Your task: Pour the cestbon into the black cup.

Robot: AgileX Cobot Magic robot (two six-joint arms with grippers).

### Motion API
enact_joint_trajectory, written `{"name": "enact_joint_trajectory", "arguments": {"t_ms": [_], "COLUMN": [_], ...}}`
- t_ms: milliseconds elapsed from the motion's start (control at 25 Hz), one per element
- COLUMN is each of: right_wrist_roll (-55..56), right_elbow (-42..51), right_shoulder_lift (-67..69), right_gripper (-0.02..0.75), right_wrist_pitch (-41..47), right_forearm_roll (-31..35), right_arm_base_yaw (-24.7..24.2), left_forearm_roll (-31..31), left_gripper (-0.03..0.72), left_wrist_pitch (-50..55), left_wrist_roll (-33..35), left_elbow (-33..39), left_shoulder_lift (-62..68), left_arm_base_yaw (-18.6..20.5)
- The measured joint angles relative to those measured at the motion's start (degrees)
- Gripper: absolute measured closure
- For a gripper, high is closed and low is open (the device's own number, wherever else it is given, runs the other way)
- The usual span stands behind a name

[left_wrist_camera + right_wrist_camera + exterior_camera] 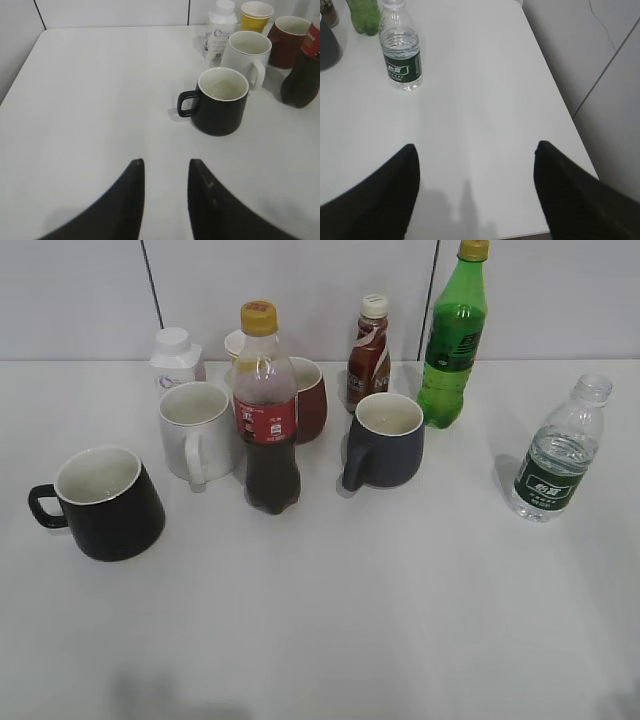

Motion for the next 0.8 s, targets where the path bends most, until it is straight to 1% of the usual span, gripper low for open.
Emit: {"name": "enact_joint_trajectory", "arguments": {"t_ms": [800], "right_wrist_roll": [0.0], "right_elbow": [0.0], "right_shoulder_lift": [0.0], "right_gripper": [0.187], "right_wrist_pitch": [0.0], "right_forearm_roll": [0.0], "right_arm_base_yaw": [0.0], "left_forearm_roll": [0.0], "left_gripper": [0.45], "left_wrist_pitch": [0.0], "left_wrist_roll": [0.0], "left_elbow": [0.0], "left_shoulder_lift": [0.0], "left_arm_base_yaw": [0.0]}}
